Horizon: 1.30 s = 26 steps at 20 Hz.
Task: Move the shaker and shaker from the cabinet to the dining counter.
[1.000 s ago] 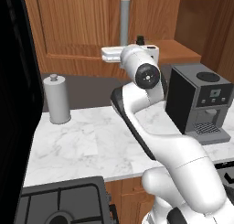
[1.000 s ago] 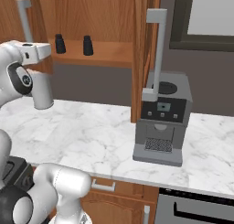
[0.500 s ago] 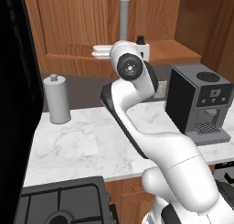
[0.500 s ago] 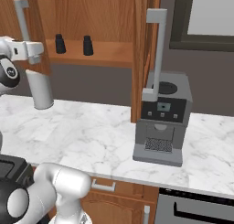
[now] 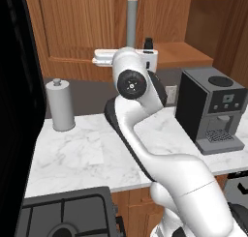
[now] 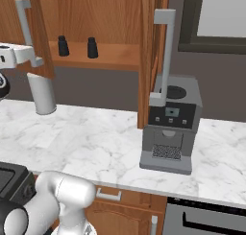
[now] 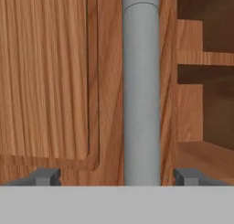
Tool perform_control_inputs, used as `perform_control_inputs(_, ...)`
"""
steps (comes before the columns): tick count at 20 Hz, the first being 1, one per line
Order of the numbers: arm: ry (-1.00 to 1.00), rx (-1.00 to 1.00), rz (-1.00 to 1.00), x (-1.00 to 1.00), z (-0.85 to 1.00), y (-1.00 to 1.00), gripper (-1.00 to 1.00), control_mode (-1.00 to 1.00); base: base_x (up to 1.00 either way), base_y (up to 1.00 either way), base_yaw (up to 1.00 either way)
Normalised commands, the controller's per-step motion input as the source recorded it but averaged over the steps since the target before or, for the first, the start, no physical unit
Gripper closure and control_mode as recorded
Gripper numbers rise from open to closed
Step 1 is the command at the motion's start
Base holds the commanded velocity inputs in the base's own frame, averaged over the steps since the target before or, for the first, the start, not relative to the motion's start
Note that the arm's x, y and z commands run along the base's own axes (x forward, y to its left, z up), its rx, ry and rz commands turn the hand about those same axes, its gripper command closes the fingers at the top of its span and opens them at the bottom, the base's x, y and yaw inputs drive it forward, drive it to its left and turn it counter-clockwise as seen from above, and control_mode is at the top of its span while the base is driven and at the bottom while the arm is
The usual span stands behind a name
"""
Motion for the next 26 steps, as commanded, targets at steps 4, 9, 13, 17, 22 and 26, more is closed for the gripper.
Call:
perform_control_inputs(4, -0.08, 0.02, 0.01, -0.91, 0.26, -0.21, -1.00, -1.00, 0.00, 0.00, 0.00)
perform_control_inputs(9, 0.02, 0.18, 0.16, -0.54, 0.03, -0.66, -1.00, -1.00, 0.00, 0.00, 0.00)
perform_control_inputs(13, 0.00, 0.43, 0.24, 0.00, 0.06, -1.00, -1.00, -1.00, 0.00, 0.00, 0.00)
perform_control_inputs(17, 0.08, 0.57, 0.30, 0.02, 0.00, -0.89, -1.00, -1.00, 0.00, 0.00, 0.00)
perform_control_inputs(22, 0.18, 0.60, 0.40, 0.41, 0.00, -0.58, -1.00, -1.00, 0.00, 0.00, 0.00)
perform_control_inputs(26, 0.19, 0.53, 0.41, 0.61, 0.00, -0.21, -1.00, -1.00, 0.00, 0.00, 0.00)
